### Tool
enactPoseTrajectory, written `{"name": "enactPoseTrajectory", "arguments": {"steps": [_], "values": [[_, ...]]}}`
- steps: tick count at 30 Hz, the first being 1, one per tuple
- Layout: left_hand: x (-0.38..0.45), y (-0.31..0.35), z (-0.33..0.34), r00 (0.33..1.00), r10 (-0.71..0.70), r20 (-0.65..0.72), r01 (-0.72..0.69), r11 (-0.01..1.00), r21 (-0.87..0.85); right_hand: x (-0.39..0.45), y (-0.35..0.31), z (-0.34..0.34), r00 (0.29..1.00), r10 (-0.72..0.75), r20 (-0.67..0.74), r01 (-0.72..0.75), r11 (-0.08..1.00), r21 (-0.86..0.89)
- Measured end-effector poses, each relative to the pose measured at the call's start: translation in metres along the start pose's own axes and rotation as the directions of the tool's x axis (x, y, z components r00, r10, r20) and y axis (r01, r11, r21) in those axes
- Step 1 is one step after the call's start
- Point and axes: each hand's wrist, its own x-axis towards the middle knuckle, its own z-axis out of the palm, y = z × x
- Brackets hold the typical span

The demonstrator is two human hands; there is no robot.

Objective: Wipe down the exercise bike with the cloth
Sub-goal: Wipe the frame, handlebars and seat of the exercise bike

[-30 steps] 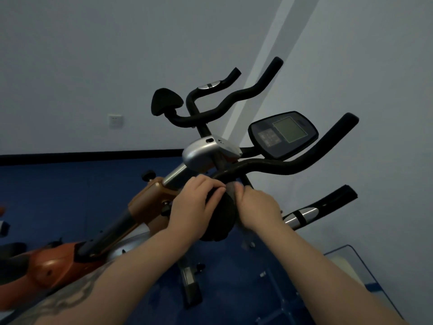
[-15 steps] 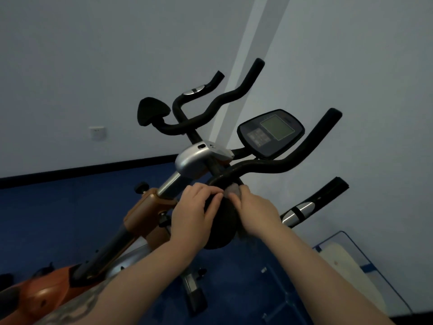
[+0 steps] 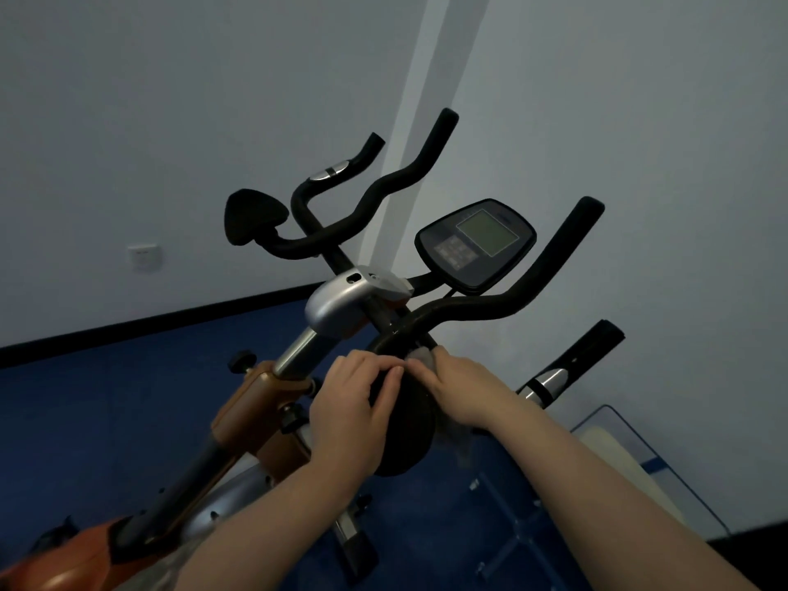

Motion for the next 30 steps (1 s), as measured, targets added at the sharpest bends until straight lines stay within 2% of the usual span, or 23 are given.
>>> {"name": "enactPoseTrajectory", "arguments": {"steps": [3, 6, 10, 12, 14, 15, 18, 20, 21, 23, 25, 27, 29, 30], "values": [[0.002, 0.000, 0.000, 1.000, 0.009, -0.004, -0.009, 1.000, 0.006, 0.010, -0.011, -0.004, 1.000, -0.006, 0.003, 0.005, 0.994, 0.112], [-0.001, 0.002, 0.000, 1.000, -0.001, 0.006, 0.001, 1.000, 0.000, -0.003, 0.001, 0.002, 1.000, -0.020, -0.002, 0.020, 0.998, 0.063], [0.000, 0.002, -0.001, 1.000, -0.002, -0.008, 0.002, 1.000, 0.001, 0.004, 0.010, -0.016, 0.966, -0.041, 0.255, 0.015, 0.995, 0.102], [0.001, 0.000, -0.001, 1.000, 0.001, -0.006, -0.001, 1.000, 0.002, 0.013, 0.001, -0.024, 0.966, -0.061, 0.252, 0.020, 0.986, 0.163], [0.000, -0.002, 0.000, 1.000, 0.001, 0.002, -0.001, 1.000, 0.009, 0.009, -0.004, -0.017, 0.981, -0.075, 0.178, 0.030, 0.970, 0.241], [-0.001, -0.002, 0.000, 1.000, 0.001, 0.005, -0.001, 1.000, 0.009, 0.002, -0.003, -0.012, 0.985, -0.079, 0.154, 0.047, 0.978, 0.203], [-0.001, -0.003, 0.001, 1.000, 0.010, 0.004, -0.010, 1.000, 0.019, -0.019, 0.015, -0.015, 0.977, -0.131, 0.171, 0.161, 0.971, -0.175], [0.001, -0.003, 0.000, 1.000, 0.025, -0.003, -0.025, 0.999, 0.041, -0.026, 0.021, -0.021, 0.975, -0.171, 0.140, 0.205, 0.937, -0.283], [0.003, -0.002, -0.002, 0.999, 0.037, -0.009, -0.036, 0.998, 0.058, -0.027, 0.018, -0.020, 0.979, -0.179, 0.098, 0.201, 0.929, -0.310], [0.006, 0.000, -0.002, 0.998, 0.062, -0.013, -0.060, 0.991, 0.119, -0.031, 0.010, -0.008, 0.985, -0.147, -0.087, 0.104, 0.921, -0.375], [0.003, 0.009, 0.000, 0.999, 0.044, -0.015, -0.041, 0.984, 0.174, -0.043, 0.006, 0.009, 0.941, -0.187, -0.281, 0.039, 0.887, -0.460], [0.001, 0.020, 0.002, 1.000, 0.014, -0.012, -0.011, 0.984, 0.179, -0.056, 0.018, 0.007, 0.878, -0.361, -0.314, 0.174, 0.852, -0.494], [0.001, 0.032, 0.006, 1.000, -0.004, 0.026, -0.001, 0.979, 0.202, -0.065, 0.053, -0.010, 0.769, -0.547, -0.330, 0.321, 0.778, -0.540], [0.002, 0.039, 0.008, 0.998, -0.012, 0.055, 0.000, 0.978, 0.210, -0.066, 0.074, -0.020, 0.714, -0.592, -0.372, 0.332, 0.755, -0.565]]}}
